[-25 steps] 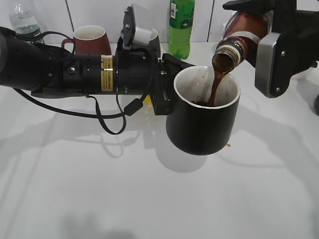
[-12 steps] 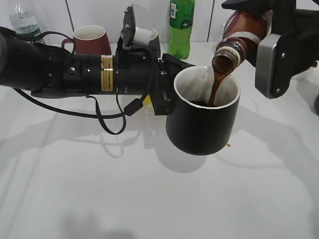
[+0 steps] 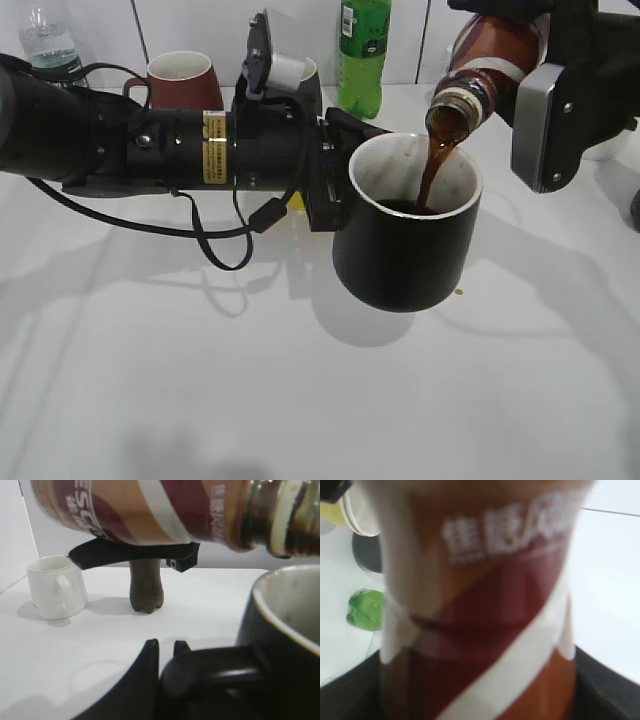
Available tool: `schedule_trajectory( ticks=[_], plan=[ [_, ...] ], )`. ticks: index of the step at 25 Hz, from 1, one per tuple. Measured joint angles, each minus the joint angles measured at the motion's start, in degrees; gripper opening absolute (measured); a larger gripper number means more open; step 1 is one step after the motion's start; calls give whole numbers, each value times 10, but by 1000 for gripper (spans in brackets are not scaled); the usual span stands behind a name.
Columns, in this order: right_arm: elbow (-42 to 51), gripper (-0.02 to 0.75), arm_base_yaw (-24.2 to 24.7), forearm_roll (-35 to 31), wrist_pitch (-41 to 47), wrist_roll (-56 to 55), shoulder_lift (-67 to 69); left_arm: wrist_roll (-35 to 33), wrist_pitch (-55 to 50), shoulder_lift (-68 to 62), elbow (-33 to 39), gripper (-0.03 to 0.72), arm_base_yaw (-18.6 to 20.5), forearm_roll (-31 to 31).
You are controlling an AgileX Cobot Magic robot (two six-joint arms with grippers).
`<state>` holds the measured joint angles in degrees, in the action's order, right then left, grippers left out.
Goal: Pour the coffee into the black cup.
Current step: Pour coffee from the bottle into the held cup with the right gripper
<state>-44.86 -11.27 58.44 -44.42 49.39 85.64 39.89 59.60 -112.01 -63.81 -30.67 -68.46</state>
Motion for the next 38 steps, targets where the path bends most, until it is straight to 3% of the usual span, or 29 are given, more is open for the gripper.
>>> schedule_trajectory(
  ticks=[38],
  plan=[
    [0, 528, 0, -24, -30, 56, 0, -2, 0, 0, 0, 54, 0, -2]
  ],
)
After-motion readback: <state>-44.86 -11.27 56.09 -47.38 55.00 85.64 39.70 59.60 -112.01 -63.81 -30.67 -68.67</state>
